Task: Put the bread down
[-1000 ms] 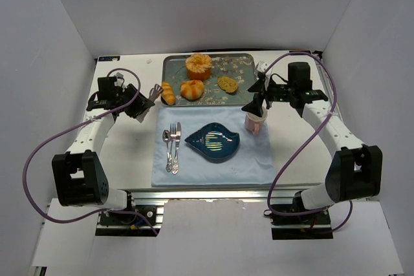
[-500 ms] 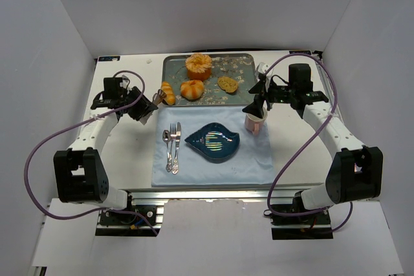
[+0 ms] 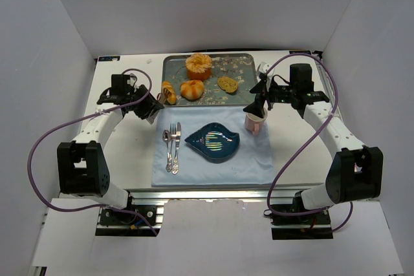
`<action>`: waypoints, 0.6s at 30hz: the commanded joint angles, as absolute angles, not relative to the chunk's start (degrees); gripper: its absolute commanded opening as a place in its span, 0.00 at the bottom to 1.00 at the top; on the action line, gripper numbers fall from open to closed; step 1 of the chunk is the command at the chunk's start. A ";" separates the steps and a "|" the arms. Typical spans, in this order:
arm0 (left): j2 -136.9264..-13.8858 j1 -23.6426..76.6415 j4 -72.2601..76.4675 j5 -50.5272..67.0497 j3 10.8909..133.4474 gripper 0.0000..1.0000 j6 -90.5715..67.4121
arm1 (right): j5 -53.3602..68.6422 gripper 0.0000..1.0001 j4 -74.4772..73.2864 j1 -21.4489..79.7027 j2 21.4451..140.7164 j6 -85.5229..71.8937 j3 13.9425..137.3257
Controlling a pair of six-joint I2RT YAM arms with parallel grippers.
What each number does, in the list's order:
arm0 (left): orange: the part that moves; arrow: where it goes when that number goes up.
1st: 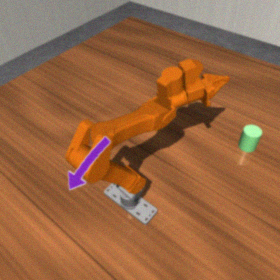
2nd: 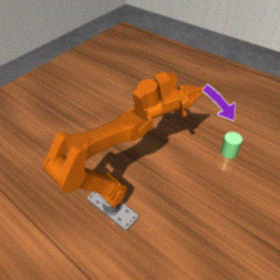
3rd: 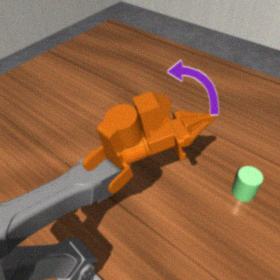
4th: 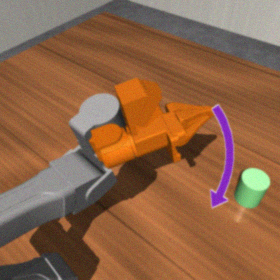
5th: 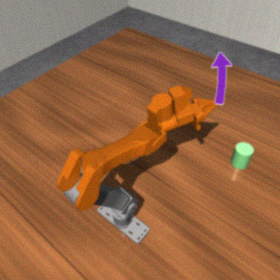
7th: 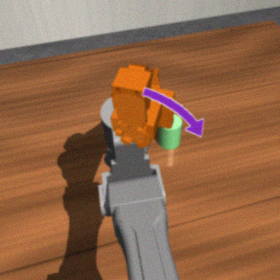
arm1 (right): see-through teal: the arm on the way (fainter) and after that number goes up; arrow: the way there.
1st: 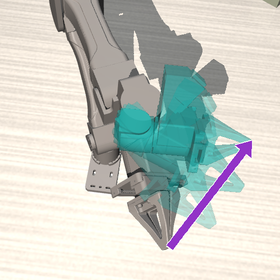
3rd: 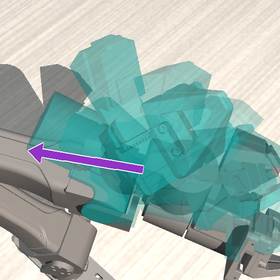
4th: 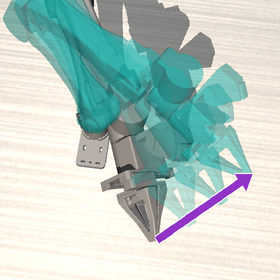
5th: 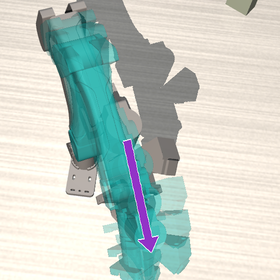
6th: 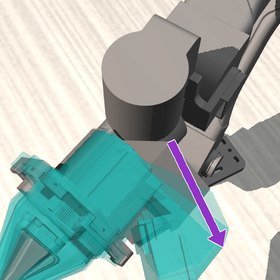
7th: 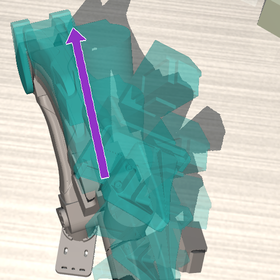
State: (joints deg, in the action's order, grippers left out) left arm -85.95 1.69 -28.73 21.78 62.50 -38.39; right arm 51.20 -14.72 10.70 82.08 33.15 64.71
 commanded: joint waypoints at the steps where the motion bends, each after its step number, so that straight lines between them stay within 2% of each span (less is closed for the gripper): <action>1: -85.95 2.02 -27.60 22.06 64.51 0.51 -37.97 | 52.91 0.89 -13.01 10.37 80.42 32.70 64.60; 18: -87.80 2.55 -26.81 22.41 64.25 0.52 -37.79 | 53.44 0.89 -13.01 10.20 80.51 32.61 64.60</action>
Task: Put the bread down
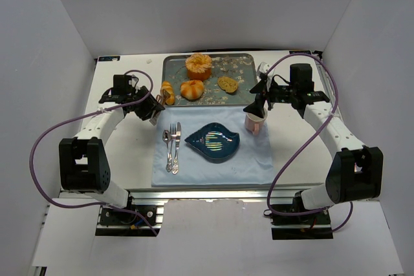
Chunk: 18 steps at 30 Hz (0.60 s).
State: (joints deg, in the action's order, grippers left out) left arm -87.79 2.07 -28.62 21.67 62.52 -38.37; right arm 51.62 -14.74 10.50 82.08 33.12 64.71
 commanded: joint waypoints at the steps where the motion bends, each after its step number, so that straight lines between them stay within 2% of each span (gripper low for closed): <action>1: -87.89 2.55 -26.72 22.50 64.25 0.51 -37.79 | 53.44 0.89 -13.01 10.20 80.42 32.61 64.60; 7: -87.89 2.64 -26.02 23.55 63.46 0.40 -37.88 | 53.61 0.89 -13.01 10.11 80.07 32.34 64.42; 14: -85.70 2.73 -24.79 24.61 63.10 0.18 -37.88 | 53.96 0.89 -13.10 10.02 78.93 32.08 64.07; 18: -83.33 2.81 -23.64 25.75 63.02 0.11 -37.79 | 54.05 0.90 -13.10 9.93 78.40 32.08 63.81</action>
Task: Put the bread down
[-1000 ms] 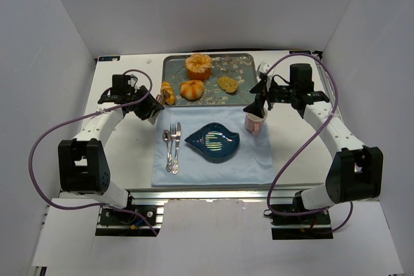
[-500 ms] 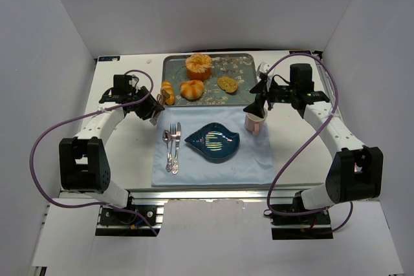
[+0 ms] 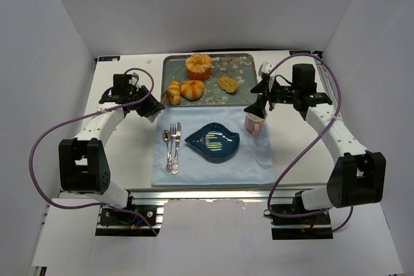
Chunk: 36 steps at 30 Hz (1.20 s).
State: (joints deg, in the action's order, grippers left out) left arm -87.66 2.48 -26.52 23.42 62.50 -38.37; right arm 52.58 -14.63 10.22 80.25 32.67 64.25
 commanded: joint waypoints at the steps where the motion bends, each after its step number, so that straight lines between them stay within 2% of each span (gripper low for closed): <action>1: -82.71 2.81 -23.38 25.75 62.93 0.11 -37.88 | 54.05 0.89 -13.10 9.84 78.40 31.99 63.72; 14: -72.34 4.04 -24.26 31.63 57.66 0.03 -40.69 | 54.14 0.89 -13.10 9.49 78.13 32.17 63.72; 25: -64.34 16.68 -32.86 36.56 52.65 0.03 -44.38 | 54.14 0.89 -13.01 9.49 77.87 32.34 63.02; 36: -59.41 23.72 -37.88 39.46 47.47 0.06 -45.70 | 54.49 0.89 -12.48 9.40 77.08 32.43 61.52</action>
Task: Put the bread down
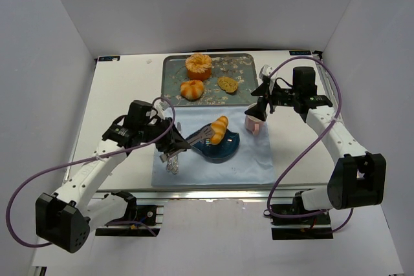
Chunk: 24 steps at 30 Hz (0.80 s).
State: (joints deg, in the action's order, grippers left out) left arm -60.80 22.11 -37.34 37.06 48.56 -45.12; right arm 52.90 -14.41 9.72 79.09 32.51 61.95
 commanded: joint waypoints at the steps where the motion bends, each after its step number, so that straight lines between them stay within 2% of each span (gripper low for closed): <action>1: -59.68 24.08 -37.71 39.55 47.03 0.06 -45.53 | 54.41 0.89 -12.48 9.40 76.99 32.34 61.44; 9: -61.87 26.37 -33.75 39.20 44.56 0.18 -45.53 | 53.88 0.89 -12.39 9.23 76.38 32.52 60.73; 15: -63.19 26.63 -33.49 38.67 45.44 0.39 -44.47 | 53.79 0.89 -12.48 9.14 76.55 32.43 60.82; 21: -62.76 26.63 -34.19 38.50 45.79 0.46 -44.12 | 53.88 0.89 -12.39 9.05 76.73 32.43 60.73; 24: -62.58 26.63 -34.19 38.58 45.88 0.47 -44.03 | 53.96 0.89 -12.22 9.05 76.82 32.43 60.82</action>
